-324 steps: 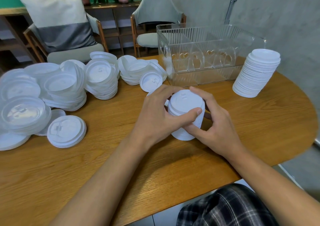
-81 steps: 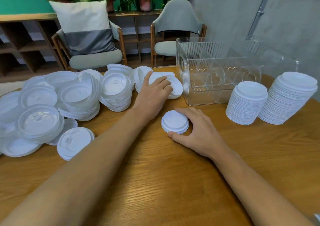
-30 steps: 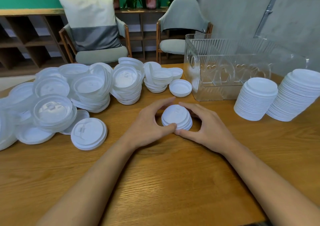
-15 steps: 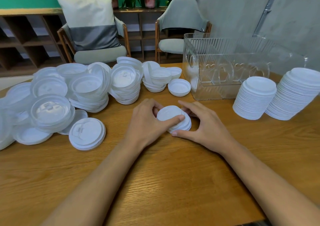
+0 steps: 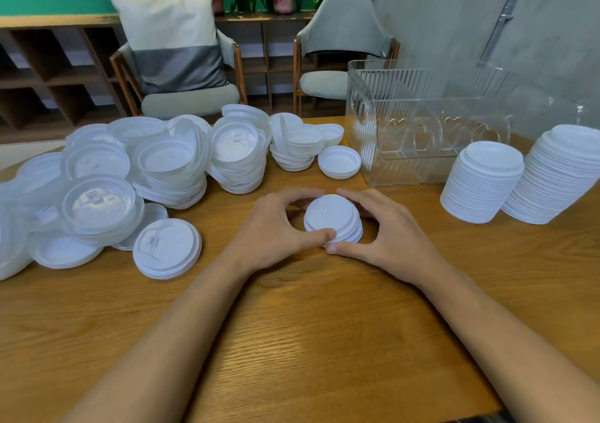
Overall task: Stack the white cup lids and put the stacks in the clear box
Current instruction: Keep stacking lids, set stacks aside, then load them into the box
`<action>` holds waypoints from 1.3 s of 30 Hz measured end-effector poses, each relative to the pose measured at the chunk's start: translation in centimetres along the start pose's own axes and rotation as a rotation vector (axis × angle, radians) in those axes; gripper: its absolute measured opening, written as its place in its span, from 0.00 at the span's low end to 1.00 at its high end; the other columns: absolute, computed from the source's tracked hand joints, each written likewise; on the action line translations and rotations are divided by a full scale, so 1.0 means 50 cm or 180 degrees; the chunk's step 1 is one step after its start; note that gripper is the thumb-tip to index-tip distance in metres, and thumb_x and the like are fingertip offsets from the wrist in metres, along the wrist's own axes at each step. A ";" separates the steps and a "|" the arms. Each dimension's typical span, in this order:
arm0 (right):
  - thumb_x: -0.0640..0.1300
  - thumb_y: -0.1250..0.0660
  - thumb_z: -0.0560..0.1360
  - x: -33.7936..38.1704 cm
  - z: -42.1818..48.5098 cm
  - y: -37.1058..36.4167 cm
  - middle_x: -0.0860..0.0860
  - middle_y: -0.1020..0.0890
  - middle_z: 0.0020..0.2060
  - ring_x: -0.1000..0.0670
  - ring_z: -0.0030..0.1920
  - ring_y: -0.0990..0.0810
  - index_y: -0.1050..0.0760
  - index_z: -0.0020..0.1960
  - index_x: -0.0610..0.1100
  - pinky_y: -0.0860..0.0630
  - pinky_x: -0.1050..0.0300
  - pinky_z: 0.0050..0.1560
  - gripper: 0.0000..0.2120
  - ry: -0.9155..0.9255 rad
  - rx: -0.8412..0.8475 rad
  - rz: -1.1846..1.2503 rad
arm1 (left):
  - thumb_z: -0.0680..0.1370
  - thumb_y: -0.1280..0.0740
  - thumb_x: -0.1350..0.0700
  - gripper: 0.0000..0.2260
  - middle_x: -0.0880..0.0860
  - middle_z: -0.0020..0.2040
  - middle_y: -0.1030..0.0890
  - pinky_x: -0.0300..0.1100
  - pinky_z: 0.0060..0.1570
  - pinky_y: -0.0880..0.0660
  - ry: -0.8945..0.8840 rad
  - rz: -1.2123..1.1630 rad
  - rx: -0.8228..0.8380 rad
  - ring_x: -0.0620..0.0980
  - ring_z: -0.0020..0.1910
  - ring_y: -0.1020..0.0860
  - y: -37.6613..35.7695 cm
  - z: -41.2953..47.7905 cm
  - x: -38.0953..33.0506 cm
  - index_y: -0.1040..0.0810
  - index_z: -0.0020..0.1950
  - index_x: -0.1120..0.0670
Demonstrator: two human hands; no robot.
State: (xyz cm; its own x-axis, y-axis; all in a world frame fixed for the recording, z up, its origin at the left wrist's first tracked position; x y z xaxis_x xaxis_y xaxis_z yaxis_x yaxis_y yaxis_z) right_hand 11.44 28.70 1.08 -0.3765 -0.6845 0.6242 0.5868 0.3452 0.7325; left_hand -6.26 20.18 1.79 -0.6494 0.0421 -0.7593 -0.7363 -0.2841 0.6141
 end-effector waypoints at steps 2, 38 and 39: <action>0.67 0.19 0.63 -0.003 0.000 0.000 0.61 0.24 0.66 0.60 0.67 0.27 0.32 0.79 0.54 0.32 0.64 0.68 0.49 -0.0031 0.0007 0.0015 | 0.68 0.17 0.44 0.29 0.38 0.60 0.17 0.38 0.61 0.24 -0.0020 0.0002 -0.0074 0.35 0.59 0.22 -0.005 0.000 -0.004 0.19 0.68 0.43; 0.70 0.27 0.70 -0.005 -0.005 -0.007 0.62 0.29 0.73 0.60 0.72 0.36 0.38 0.82 0.53 0.41 0.62 0.67 0.48 -0.0258 0.0293 -0.0406 | 0.73 0.21 0.43 0.22 0.42 0.56 0.16 0.36 0.54 0.24 -0.0132 -0.0025 -0.0143 0.40 0.55 0.20 -0.019 0.009 0.011 0.16 0.65 0.47; 0.70 0.27 0.70 -0.005 -0.005 -0.007 0.62 0.29 0.73 0.60 0.72 0.36 0.37 0.82 0.53 0.41 0.62 0.67 0.47 -0.0252 0.0280 -0.0403 | 0.73 0.21 0.43 0.22 0.43 0.56 0.16 0.36 0.54 0.24 -0.0159 0.0012 -0.0126 0.40 0.55 0.20 -0.020 0.009 0.010 0.16 0.65 0.47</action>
State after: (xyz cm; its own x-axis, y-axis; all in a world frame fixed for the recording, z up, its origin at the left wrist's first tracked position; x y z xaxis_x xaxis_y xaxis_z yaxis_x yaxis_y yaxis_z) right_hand 11.51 28.61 0.58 -0.5008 -0.6746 0.5423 0.4673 0.3166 0.8255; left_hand -5.91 20.90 0.90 -0.6616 0.0885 -0.7447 -0.7265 -0.3219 0.6071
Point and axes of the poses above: each hand's wrist, its own z-axis towards the middle knuckle, its own y-axis out of the back of the hand, x = y × z, the point moved 6 cm from there along z, towards the middle knuckle
